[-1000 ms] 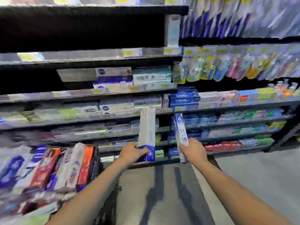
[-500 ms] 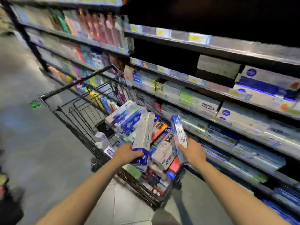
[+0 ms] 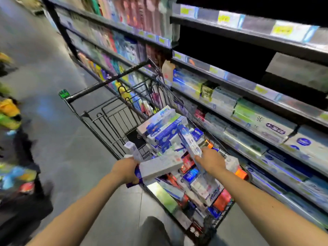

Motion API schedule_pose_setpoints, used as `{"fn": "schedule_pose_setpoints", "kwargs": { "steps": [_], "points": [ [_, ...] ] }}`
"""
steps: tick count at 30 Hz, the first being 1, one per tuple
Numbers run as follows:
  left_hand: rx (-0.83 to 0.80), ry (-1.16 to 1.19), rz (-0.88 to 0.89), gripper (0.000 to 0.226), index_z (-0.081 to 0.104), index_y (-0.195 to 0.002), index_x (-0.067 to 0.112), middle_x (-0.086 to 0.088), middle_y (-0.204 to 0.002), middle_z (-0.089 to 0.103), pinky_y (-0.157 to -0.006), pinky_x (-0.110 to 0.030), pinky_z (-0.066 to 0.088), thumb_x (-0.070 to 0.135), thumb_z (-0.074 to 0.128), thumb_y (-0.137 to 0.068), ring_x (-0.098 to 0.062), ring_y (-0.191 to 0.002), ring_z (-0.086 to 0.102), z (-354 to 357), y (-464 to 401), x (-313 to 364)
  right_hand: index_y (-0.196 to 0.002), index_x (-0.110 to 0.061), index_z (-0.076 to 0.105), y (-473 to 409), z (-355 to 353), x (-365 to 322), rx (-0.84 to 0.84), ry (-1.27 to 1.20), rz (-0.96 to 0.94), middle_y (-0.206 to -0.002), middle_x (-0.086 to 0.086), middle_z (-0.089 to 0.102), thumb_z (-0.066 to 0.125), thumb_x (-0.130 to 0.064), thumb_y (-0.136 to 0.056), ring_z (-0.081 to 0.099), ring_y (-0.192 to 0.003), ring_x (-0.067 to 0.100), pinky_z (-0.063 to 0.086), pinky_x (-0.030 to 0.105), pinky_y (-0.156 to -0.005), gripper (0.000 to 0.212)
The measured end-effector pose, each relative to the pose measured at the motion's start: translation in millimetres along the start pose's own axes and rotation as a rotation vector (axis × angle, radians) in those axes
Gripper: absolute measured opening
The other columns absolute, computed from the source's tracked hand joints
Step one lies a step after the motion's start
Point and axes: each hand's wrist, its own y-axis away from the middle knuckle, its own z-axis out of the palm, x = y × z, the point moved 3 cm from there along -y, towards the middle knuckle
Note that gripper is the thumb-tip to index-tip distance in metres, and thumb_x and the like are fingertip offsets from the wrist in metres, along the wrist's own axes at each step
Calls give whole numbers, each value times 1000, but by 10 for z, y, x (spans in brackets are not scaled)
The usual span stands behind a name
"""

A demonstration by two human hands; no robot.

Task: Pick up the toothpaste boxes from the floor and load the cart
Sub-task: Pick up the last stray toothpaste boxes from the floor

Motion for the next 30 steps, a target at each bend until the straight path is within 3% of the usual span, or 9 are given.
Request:
{"fn": "schedule_pose_setpoints", "kwargs": {
  "steps": [3, 7, 11, 17, 21, 24, 25, 27, 30],
  "points": [
    [-41, -60, 170, 49, 59, -108, 24, -1, -107, 62, -73, -30, 47, 40, 68, -63, -25, -101, 59, 29, -267, 12, -113, -11, 54, -149, 67, -110, 1, 33, 13, -108, 11, 65, 50, -41, -94, 61, -101, 30, 43, 34, -73, 36],
    [-159, -18, 395, 43, 61, -102, 22, -1, -104, 66, -73, -27, 45, 38, 71, -64, -25, -100, 61, 98, -738, 6, -112, -13, 56, -264, 133, -269, 37, 5, 55, -104, 10, 67, 51, -45, -92, 62, -99, 30, 45, 34, -73, 38],
    [-271, 42, 508, 62, 55, -128, 33, 2, -122, 63, -89, -24, 42, 38, 72, -69, -19, -114, 57, 245, -1072, -16, -138, -22, 45, -191, 228, -345, 32, -30, 174, -123, 8, 62, 52, -45, -93, 59, -110, 29, 46, 34, -83, 51],
    [-378, 117, 710, 65, 48, -138, 29, 5, -140, 49, -91, -11, 28, 32, 73, -78, -10, -127, 45, 456, -1277, -56, -141, -22, 40, -48, 541, -522, -62, -37, 290, -134, 9, 55, 54, -46, -92, 54, -119, 31, 46, 37, -93, 56],
    [-505, 216, 799, 78, 52, -135, 17, -2, -135, 55, -88, -1, 26, 38, 71, -62, -11, -123, 51, 565, -1255, -89, -135, -21, 47, -10, 937, -681, -68, -190, 319, -134, 8, 55, 60, -36, -91, 52, -121, 29, 42, 35, -91, 48],
    [-529, 303, 833, 74, 54, -132, 8, -1, -131, 56, -89, -4, 33, 40, 67, -66, 14, -102, 54, 535, -1305, -163, -135, -18, 50, 21, 1254, -762, -96, -248, 353, -135, 8, 55, 60, -31, -91, 51, -123, 28, 42, 34, -95, 46],
    [-526, 314, 805, 63, 53, -133, 9, -3, -132, 55, -90, -9, 35, 27, 70, -75, 11, -99, 53, 555, -1347, -206, -132, -16, 52, 2, 1352, -761, -84, -284, 363, -134, 9, 56, 61, -27, -91, 51, -122, 28, 43, 34, -96, 43],
    [-488, 270, 814, 57, 48, -136, 9, -9, -136, 50, -95, -17, 38, 5, 68, -83, -11, -119, 50, 611, -1457, -306, -121, -14, 57, -43, 1474, -757, -54, -352, 399, -126, 9, 59, 62, -16, -89, 54, -117, 29, 46, 35, -94, 32],
    [-350, 256, 809, 57, 47, -132, -2, -16, -126, 53, -76, -9, 49, -15, 64, -80, -26, -127, 47, 580, -1614, -489, -121, -14, 57, -88, 1449, -733, -9, -443, 472, -126, 5, 60, 64, -14, -88, 54, -117, 24, 42, 29, -95, 34]
  ]
}}
